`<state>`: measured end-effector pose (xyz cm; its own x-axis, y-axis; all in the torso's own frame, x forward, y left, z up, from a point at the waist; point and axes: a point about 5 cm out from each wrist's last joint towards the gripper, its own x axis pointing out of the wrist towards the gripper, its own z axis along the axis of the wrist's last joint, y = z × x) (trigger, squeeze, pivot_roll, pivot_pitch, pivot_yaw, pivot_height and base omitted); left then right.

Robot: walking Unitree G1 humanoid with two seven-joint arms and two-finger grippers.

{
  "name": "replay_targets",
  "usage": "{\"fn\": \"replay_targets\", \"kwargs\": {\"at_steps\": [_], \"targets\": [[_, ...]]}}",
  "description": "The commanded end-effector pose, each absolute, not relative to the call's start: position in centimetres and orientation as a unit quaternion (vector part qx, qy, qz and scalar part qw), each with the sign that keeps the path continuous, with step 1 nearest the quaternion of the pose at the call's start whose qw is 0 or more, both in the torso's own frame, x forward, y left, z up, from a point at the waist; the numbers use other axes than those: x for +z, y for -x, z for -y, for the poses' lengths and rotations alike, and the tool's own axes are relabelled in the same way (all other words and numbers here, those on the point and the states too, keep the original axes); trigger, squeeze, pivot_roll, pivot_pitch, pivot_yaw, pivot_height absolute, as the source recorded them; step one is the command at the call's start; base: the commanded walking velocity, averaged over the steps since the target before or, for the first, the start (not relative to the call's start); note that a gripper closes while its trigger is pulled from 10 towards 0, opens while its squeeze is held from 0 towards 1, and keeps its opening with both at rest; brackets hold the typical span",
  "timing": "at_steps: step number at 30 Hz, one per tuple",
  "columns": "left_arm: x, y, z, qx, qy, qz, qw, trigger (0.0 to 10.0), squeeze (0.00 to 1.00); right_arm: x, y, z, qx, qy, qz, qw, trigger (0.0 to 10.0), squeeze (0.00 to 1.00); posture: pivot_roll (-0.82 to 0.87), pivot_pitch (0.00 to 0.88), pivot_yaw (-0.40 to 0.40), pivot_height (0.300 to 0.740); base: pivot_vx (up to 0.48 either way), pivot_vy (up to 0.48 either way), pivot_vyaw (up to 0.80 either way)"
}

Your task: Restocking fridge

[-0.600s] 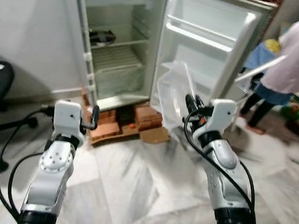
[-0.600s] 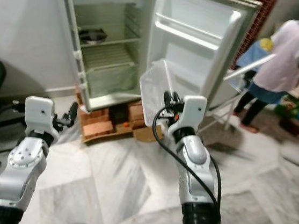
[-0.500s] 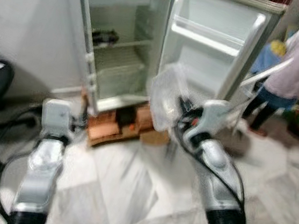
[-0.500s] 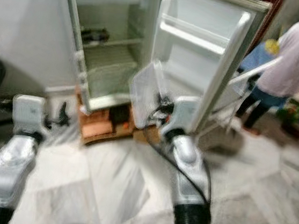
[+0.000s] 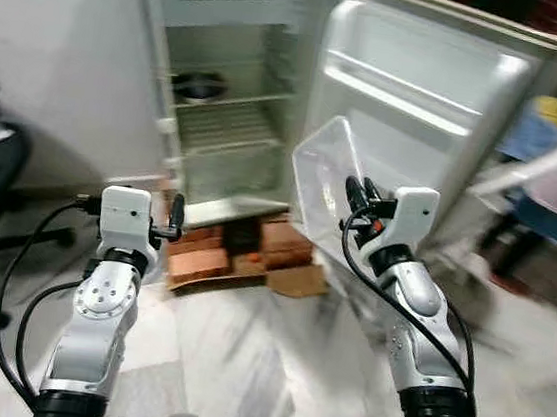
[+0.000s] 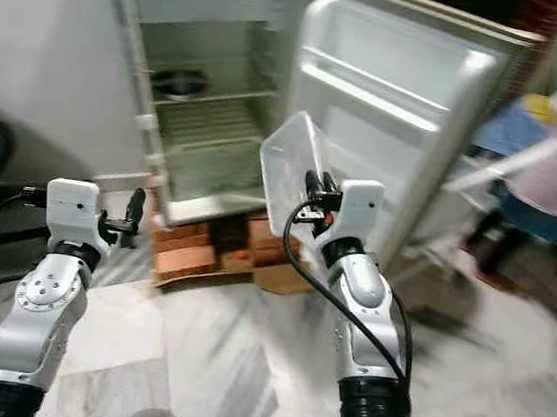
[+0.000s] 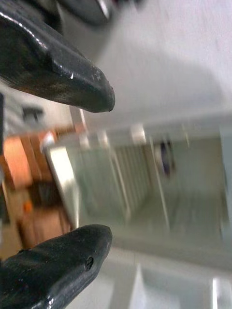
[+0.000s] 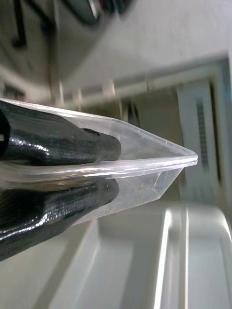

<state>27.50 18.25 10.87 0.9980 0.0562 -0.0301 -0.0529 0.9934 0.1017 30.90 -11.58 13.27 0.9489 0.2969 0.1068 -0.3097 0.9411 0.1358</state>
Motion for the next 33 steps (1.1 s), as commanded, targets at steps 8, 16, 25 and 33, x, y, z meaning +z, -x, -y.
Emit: {"fn": "replay_targets", "kwargs": {"at_steps": [8, 16, 25, 33], "targets": [[11.12, -27.62, -18.53, 0.030, -0.058, -0.019, 0.998, 10.0, 0.00, 13.93, -31.20, 11.11, 0.161, -0.077, 0.056, 0.982, 10.0, 0.00, 0.10, 0.000, -0.029, 0.740, 0.446, 0.000, 0.00], [11.26, -27.85, -18.45, 0.026, -0.057, -0.018, 0.998, 10.0, 0.00, 13.83, -31.20, 11.04, 0.159, -0.077, 0.055, 0.983, 10.0, 0.00, 0.11, 0.000, -0.026, 0.740, 0.446, 0.000, 0.00], [11.23, -27.91, -18.15, 0.025, -0.045, -0.024, 0.998, 10.0, 0.00, 13.71, -31.15, 10.75, 0.170, -0.075, 0.054, 0.981, 10.0, 0.00, 0.11, 0.000, -0.026, 0.740, 0.394, 0.179, 0.00], [11.24, -27.91, -18.16, 0.025, -0.044, -0.024, 0.998, 10.0, 0.00, 13.68, -31.10, 10.68, 0.170, -0.077, 0.054, 0.981, 10.0, 0.00, 0.11, 0.000, -0.027, 0.740, 0.328, 0.350, 0.62]]}}
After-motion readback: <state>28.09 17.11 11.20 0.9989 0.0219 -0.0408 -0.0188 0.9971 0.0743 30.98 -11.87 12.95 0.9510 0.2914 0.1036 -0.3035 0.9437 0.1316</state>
